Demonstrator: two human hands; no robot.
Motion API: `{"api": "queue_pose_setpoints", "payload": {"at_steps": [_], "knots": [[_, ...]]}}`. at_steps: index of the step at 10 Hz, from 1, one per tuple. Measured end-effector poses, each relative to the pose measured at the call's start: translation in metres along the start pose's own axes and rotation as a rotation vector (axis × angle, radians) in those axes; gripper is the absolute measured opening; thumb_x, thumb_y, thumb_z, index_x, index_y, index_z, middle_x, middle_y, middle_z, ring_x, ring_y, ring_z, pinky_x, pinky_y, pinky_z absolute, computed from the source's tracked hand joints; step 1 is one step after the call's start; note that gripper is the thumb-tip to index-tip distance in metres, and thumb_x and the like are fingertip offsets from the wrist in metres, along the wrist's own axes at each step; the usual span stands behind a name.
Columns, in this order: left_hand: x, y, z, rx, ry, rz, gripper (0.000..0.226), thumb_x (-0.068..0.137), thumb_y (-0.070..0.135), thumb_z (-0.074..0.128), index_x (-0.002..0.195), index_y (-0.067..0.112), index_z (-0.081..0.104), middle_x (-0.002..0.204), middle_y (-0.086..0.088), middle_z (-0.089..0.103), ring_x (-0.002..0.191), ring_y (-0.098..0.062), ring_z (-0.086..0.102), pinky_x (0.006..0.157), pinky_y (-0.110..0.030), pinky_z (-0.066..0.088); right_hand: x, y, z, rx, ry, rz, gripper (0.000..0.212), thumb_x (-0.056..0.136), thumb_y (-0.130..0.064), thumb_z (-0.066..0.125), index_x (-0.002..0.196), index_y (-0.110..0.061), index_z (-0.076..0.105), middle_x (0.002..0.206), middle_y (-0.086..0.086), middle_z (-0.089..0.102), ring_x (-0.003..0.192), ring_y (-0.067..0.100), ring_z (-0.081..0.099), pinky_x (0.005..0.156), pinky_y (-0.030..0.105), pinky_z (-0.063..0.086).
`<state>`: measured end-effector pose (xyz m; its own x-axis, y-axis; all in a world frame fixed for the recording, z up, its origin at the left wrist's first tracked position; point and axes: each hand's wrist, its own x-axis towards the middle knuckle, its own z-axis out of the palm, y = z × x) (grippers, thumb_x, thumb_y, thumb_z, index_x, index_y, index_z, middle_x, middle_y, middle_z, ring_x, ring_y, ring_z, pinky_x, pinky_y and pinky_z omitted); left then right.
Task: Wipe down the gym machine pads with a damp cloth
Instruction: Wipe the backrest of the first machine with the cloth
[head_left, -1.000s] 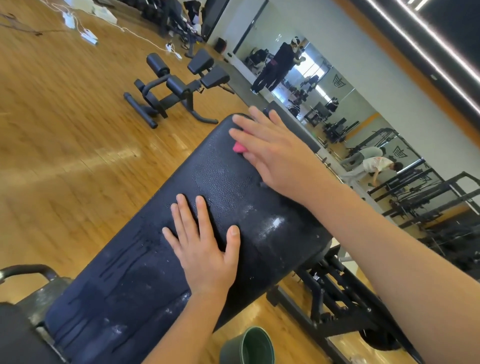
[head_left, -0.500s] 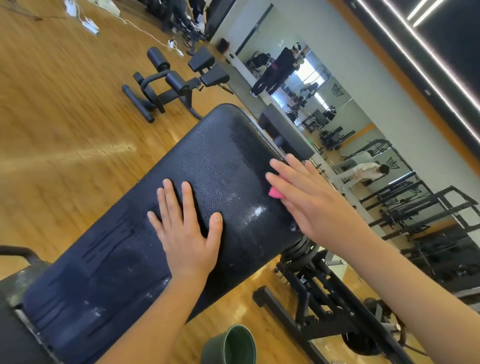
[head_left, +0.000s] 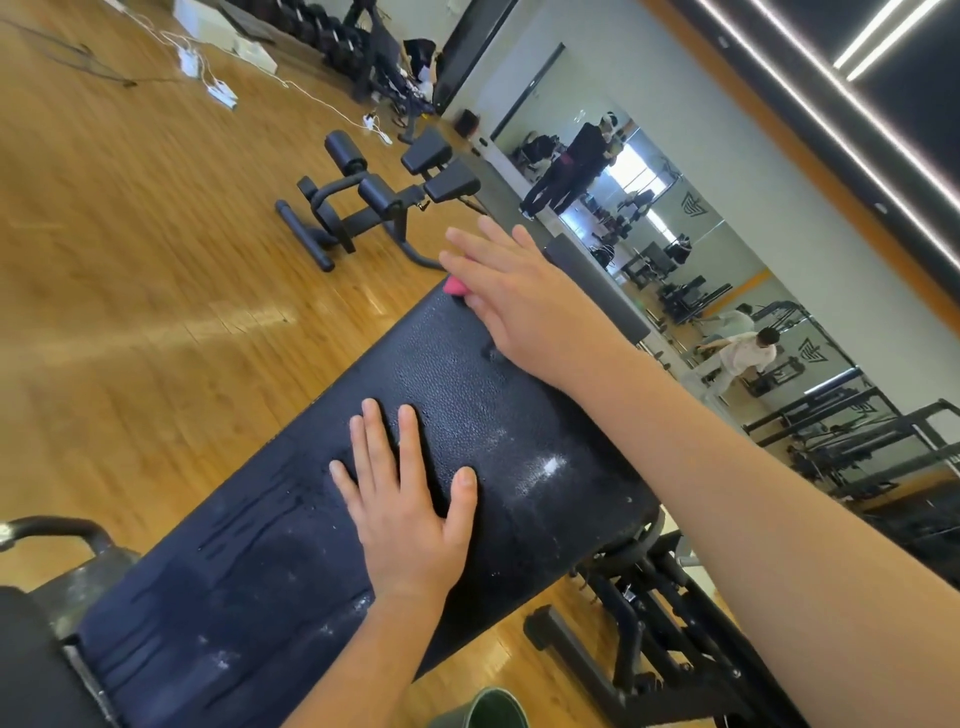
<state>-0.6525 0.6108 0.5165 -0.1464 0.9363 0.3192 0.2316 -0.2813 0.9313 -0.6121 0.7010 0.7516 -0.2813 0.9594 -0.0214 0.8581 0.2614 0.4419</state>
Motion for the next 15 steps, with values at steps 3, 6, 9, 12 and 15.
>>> {"api": "queue_pose_setpoints", "payload": {"at_steps": [3, 6, 9, 12, 15], "knots": [[0.001, 0.001, -0.001, -0.004, -0.013, -0.004, 0.074, 0.098, 0.052, 0.041, 0.161, 0.019, 0.024, 0.172, -0.007, 0.010, 0.159, -0.026, 0.005, 0.124, -0.063, 0.005, -0.109, 0.008, 0.000, 0.000, 0.022, 0.011, 0.047, 0.102, -0.007, 0.054, 0.149, -0.005, 0.050, 0.160, 0.011, 0.041, 0.153, 0.036, 0.027, 0.124, 0.049, 0.014], [-0.001, -0.001, 0.001, 0.001, -0.015, 0.003, 0.074, 0.098, 0.053, 0.041, 0.162, 0.022, 0.020, 0.172, -0.005, 0.006, 0.159, -0.025, 0.003, 0.124, -0.062, 0.003, -0.176, 0.014, 0.018, -0.059, 0.106, -0.001, 0.060, 0.092, 0.001, 0.069, 0.149, -0.007, 0.051, 0.160, 0.010, 0.041, 0.154, 0.031, 0.026, 0.126, 0.052, 0.021], [0.001, -0.003, 0.002, -0.011, -0.007, 0.003, 0.073, 0.098, 0.053, 0.041, 0.162, 0.024, 0.020, 0.172, -0.002, 0.006, 0.159, -0.023, 0.003, 0.124, -0.060, 0.002, -0.137, 0.004, 0.016, -0.101, 0.135, -0.009, 0.057, 0.094, -0.001, 0.068, 0.148, -0.006, 0.052, 0.158, 0.011, 0.044, 0.151, 0.034, 0.032, 0.124, 0.051, 0.023], [-0.001, -0.001, 0.001, -0.011, -0.019, -0.018, 0.073, 0.098, 0.054, 0.040, 0.162, 0.025, 0.020, 0.172, 0.000, 0.005, 0.159, -0.022, 0.002, 0.125, -0.058, 0.001, -0.179, 0.001, 0.023, -0.158, 0.143, 0.008, 0.060, 0.092, -0.004, 0.071, 0.149, -0.008, 0.051, 0.159, 0.008, 0.043, 0.152, 0.030, 0.030, 0.125, 0.049, 0.025], [0.001, 0.000, 0.000, -0.003, -0.019, -0.023, 0.073, 0.097, 0.053, 0.041, 0.161, 0.025, 0.022, 0.172, -0.002, 0.007, 0.159, -0.023, 0.004, 0.125, -0.057, 0.000, -0.133, -0.008, 0.028, -0.198, 0.175, -0.013, 0.058, 0.093, -0.002, 0.066, 0.149, -0.007, 0.051, 0.158, 0.009, 0.045, 0.151, 0.035, 0.033, 0.125, 0.052, 0.024]]}}
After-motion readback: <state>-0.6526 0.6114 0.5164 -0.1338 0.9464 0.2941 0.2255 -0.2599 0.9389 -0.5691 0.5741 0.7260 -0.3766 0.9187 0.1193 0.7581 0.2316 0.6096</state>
